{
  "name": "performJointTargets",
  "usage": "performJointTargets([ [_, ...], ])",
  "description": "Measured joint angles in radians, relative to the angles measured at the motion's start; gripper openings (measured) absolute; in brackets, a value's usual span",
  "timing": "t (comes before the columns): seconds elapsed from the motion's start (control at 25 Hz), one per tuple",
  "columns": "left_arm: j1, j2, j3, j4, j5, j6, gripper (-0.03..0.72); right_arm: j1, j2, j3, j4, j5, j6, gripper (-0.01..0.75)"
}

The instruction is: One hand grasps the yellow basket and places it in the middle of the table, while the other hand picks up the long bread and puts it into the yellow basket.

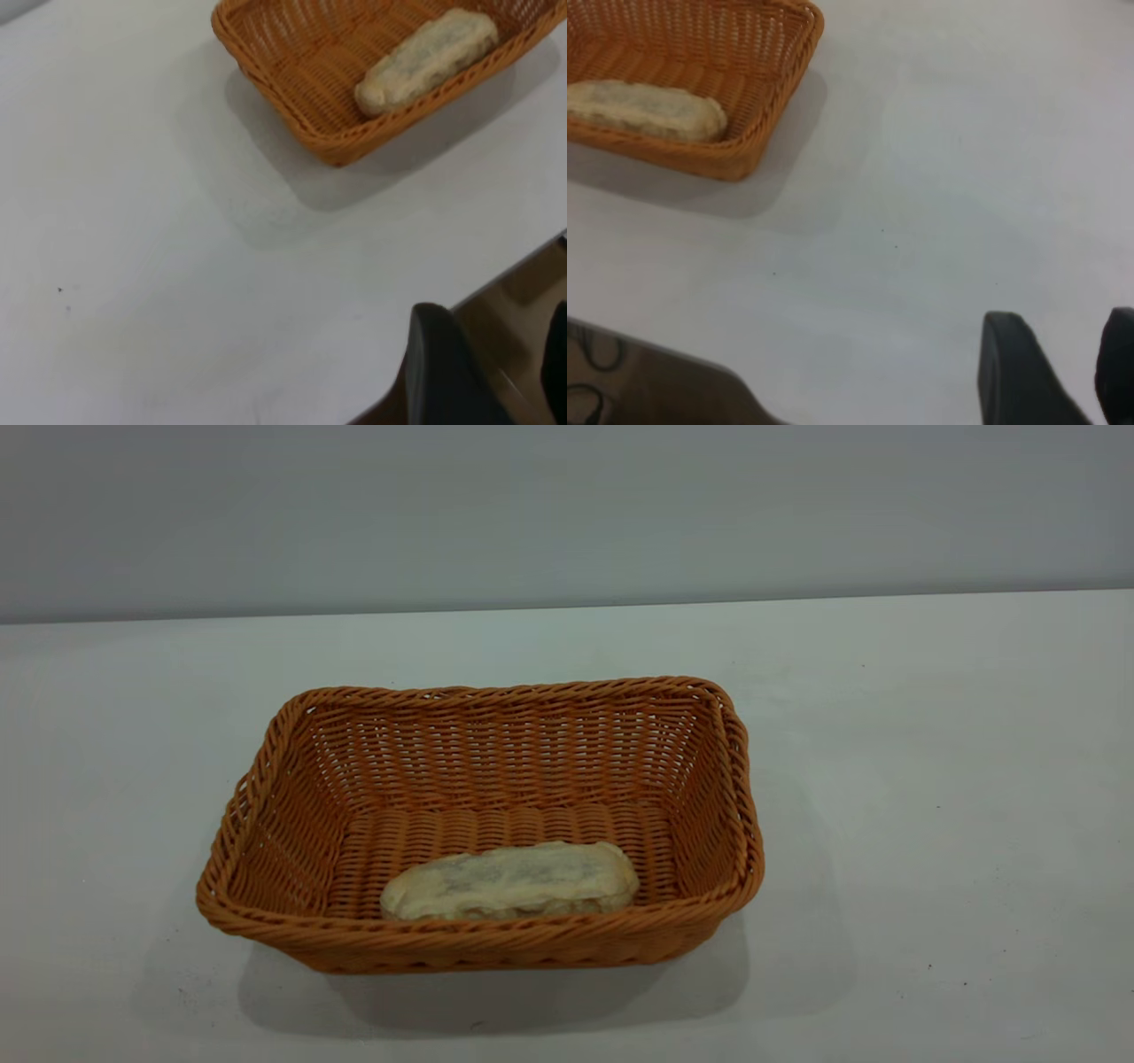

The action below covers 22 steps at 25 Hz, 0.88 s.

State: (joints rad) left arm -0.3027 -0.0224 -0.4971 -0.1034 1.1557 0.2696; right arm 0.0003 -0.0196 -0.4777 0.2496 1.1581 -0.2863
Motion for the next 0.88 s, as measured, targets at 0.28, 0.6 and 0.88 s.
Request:
performJointTargets([
  [0.28, 0.000, 0.000, 0.001, 0.003, -0.002, -0.001, 0.333, 0.000, 0.000, 0.000, 0.000, 0.000, 0.000, 0.266],
  [0.6, 0.000, 0.000, 0.003, 0.004, -0.002, -0.001, 0.331, 0.000, 0.000, 0.000, -0.010, 0.000, 0.000, 0.266],
  [0.88, 0.000, 0.000, 0.003, 0.003, -0.002, -0.001, 0.331, 0.000, 0.000, 0.000, -0.011, 0.000, 0.000, 0.266],
])
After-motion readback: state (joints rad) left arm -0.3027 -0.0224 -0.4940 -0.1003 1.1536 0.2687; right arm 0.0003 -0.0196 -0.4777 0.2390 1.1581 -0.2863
